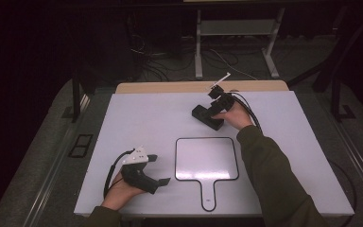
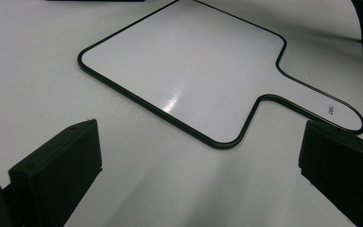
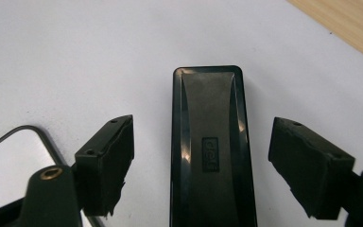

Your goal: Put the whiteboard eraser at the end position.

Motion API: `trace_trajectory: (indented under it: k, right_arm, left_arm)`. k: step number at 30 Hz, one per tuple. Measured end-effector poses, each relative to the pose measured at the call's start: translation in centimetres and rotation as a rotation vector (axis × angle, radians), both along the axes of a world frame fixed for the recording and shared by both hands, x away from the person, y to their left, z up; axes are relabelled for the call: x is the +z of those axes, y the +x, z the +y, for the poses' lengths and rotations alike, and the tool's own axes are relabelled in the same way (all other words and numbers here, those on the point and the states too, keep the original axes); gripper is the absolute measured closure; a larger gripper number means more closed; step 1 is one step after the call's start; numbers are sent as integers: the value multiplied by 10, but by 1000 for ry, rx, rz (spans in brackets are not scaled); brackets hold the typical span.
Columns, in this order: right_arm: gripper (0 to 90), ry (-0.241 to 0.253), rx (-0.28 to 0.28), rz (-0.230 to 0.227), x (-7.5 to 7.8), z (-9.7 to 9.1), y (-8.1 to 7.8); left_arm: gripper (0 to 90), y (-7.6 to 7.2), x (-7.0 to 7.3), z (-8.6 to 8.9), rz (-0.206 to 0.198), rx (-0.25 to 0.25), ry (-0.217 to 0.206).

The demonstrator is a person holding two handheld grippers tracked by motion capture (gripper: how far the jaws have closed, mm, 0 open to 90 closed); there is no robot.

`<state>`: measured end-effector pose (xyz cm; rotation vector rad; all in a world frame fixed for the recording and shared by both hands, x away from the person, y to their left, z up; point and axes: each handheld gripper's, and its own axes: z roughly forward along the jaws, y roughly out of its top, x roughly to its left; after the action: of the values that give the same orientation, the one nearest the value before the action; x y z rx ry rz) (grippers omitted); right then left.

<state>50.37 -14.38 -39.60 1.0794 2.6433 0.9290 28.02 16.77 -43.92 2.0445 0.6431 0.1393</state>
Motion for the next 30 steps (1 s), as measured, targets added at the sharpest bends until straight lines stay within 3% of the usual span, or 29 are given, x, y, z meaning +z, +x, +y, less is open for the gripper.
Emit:
trace_trajectory:
  k: [9, 14, 16, 20, 30]
  right_arm:
    - [190, 109, -18, -25, 10, -13, -15]
    - [184, 83, -40, -65, 12, -13, -24]
    - [143, 73, -57, -85, 12, -12, -27]
    - [110, 57, -35, -106, 13, -13, -34]
    - [110, 74, -19, -154, 12, -14, -57]
  left_arm:
    - [0, 1, -2, -1, 2, 19, -17]
    - [0, 0, 0, 0, 1, 18, -10]
    - [0, 0, -1, 0, 0, 20, -12]
    - [0, 0, -1, 0, 3, 21, -12]
    - [0, -2, 0, 1, 1, 22, -16]
